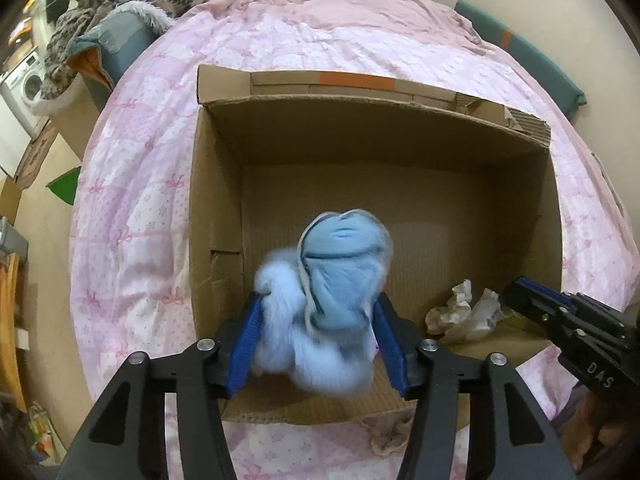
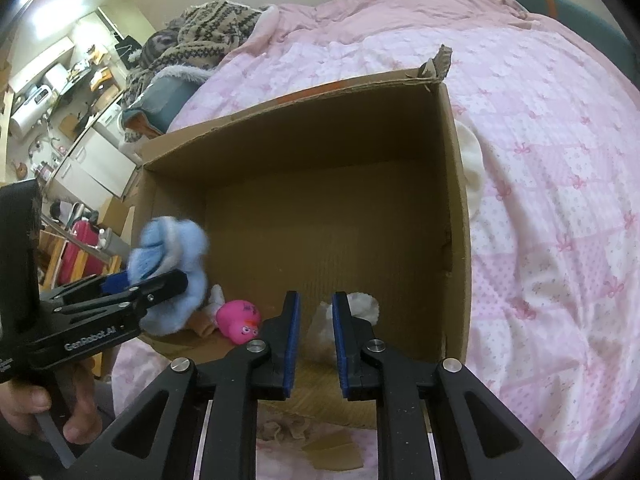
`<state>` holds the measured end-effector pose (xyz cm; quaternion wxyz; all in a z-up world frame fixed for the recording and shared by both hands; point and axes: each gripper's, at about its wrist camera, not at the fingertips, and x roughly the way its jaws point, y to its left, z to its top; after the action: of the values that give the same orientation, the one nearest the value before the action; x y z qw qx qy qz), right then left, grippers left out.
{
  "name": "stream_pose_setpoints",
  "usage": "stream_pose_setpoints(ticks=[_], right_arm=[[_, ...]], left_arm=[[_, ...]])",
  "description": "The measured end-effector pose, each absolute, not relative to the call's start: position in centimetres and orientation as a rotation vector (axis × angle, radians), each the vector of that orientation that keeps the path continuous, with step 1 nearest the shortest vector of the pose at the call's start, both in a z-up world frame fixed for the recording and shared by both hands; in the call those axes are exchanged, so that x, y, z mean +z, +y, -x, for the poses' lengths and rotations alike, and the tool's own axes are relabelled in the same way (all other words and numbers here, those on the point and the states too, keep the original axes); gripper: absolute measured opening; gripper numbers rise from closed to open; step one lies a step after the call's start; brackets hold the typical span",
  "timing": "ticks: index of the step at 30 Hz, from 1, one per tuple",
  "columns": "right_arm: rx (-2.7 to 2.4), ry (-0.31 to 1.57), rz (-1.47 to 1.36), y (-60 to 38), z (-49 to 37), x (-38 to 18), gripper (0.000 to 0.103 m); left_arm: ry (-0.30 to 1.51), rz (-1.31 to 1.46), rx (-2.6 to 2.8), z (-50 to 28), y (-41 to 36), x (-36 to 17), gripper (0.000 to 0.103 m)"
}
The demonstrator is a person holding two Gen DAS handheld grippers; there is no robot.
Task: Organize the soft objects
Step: 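Open both grippers to drop the plush toy and bag into the box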
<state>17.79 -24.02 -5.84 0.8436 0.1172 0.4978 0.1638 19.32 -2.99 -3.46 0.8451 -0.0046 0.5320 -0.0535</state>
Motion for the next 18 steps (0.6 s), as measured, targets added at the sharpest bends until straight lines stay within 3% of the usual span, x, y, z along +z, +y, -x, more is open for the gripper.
stream_pose_setpoints(ticks=[5, 7, 9, 18], right_arm=[[0.352, 1.043, -0.246, -24.1, -17.5, -5.5, 0.024], [0.351, 1.032, -0.253, -24.3, -17.3, -5.3, 0.035], [0.348, 1.016, -0.267, -24.6, -17.1, -5.1, 0.068], [0.347, 0.990, -0.281, -25.1, -16.2, -4.3, 0.068]], left_arm=[[1.105, -0.003, -0.096, -18.9, -2.9, -2.7, 0.064], [1.105, -0.003, -0.087, -18.7, -2.7, -2.4, 0.065], [1.106, 0.004, -0.076, -18.5, -2.5, -2.2, 0.065], [1.091, 0.016, -0.036, -16.8, -1.5, -1.0, 0.065]])
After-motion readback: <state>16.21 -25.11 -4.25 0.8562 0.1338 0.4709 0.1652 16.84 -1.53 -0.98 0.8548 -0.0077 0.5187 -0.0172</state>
